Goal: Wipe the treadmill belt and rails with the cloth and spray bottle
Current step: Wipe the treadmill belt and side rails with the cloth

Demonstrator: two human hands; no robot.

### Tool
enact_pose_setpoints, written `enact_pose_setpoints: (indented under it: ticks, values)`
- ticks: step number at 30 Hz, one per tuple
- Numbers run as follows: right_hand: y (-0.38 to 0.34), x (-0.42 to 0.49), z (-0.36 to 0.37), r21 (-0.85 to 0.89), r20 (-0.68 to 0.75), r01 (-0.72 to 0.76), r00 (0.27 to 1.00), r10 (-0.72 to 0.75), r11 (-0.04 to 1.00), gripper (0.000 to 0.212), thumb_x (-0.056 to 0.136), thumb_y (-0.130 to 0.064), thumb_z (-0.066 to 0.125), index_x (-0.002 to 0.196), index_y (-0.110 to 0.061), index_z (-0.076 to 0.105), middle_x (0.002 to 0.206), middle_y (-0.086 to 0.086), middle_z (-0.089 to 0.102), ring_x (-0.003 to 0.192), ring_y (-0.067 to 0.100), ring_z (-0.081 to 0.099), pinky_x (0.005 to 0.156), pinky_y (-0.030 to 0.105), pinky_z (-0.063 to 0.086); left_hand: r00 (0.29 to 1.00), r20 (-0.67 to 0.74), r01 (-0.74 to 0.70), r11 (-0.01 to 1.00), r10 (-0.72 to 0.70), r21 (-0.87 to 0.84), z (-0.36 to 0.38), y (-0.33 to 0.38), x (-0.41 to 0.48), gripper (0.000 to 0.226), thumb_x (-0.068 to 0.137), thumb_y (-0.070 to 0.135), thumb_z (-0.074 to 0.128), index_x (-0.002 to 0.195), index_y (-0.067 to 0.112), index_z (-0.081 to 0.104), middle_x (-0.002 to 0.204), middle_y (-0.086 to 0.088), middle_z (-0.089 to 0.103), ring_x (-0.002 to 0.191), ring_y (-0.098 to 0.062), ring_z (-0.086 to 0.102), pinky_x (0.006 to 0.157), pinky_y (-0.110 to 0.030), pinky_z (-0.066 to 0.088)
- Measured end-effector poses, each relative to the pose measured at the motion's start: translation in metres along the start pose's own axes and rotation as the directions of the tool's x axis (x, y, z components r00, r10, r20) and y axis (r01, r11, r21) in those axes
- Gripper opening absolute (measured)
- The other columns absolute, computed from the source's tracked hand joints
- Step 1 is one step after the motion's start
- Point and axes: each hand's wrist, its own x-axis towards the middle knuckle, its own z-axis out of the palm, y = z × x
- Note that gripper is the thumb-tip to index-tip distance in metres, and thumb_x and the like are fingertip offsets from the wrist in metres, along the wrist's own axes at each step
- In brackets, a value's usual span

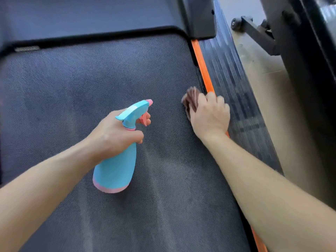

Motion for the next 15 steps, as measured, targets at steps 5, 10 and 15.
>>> enact_pose_setpoints:
  ticks: [5, 10, 15]
  values:
    - [0.004, 0.002, -0.002, -0.024, 0.069, -0.016, 0.997, 0.017, 1.000, 0.033, 0.095, -0.045, 0.057, 0.101, -0.013, 0.064, 0.101, 0.010, 0.060, 0.091, 0.036, 0.056, 0.074, 0.044, 0.043, 1.000, -0.017, -0.013, 1.000, 0.013, -0.014, -0.002, 0.004, -0.003, 0.055, 0.071, 0.014, 0.076, 0.113, 0.049, 0.072, 0.110, 0.027, 0.074, 0.087, -0.002, 0.063, 0.078, -0.025, 0.047]
    - [0.034, -0.078, -0.026, -0.015, 0.146, -0.005, 0.989, 0.007, 1.000, 0.031, 0.084, -0.042, 0.065, 0.097, -0.013, 0.062, 0.090, 0.009, 0.058, 0.082, 0.035, 0.054, 0.067, 0.042, 0.043, 0.999, -0.007, -0.052, 0.999, 0.052, -0.001, -0.002, 0.010, -0.008, 0.054, 0.071, 0.016, 0.074, 0.116, 0.046, 0.070, 0.113, 0.029, 0.072, 0.085, 0.009, 0.061, 0.082, -0.023, 0.048]
    - [0.014, -0.032, -0.015, -0.020, 0.096, -0.007, 0.995, 0.009, 1.000, 0.029, 0.090, -0.040, 0.066, 0.096, -0.011, 0.062, 0.096, 0.010, 0.059, 0.087, 0.036, 0.055, 0.071, 0.042, 0.043, 0.997, -0.017, -0.075, 0.997, 0.075, 0.004, -0.006, 0.006, -0.017, 0.046, 0.071, 0.020, 0.074, 0.110, 0.044, 0.071, 0.112, 0.030, 0.071, 0.083, 0.007, 0.060, 0.075, -0.022, 0.045]
